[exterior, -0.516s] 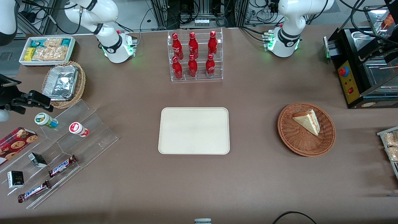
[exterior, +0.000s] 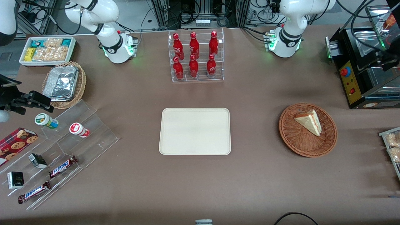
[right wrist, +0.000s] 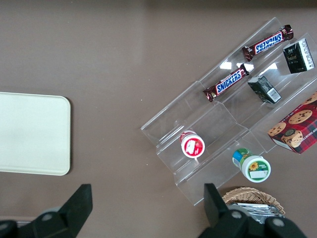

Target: Place sandwich from basket to tray

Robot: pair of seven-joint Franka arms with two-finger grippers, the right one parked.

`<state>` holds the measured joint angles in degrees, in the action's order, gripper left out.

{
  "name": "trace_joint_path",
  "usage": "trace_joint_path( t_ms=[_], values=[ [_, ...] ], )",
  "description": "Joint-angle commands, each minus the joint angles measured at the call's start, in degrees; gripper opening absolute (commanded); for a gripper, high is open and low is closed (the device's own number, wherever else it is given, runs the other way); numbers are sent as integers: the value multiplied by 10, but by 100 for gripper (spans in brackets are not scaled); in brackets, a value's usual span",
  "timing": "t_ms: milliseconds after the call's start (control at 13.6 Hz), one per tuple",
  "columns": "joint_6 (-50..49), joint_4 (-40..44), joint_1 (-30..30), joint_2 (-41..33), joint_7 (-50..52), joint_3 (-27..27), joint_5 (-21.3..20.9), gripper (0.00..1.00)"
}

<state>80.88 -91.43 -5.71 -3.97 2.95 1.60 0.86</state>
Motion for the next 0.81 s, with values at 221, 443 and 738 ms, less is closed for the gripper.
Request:
trace_joint_path(
  t_ms=[221, 443, 738],
  values=[
    [55, -29, -16, 70, 59, 4, -30, 100],
    [133, -108, -12, 69, 249, 5, -31, 100],
    [289, -230, -11, 61, 426, 5, -19, 100]
  ],
)
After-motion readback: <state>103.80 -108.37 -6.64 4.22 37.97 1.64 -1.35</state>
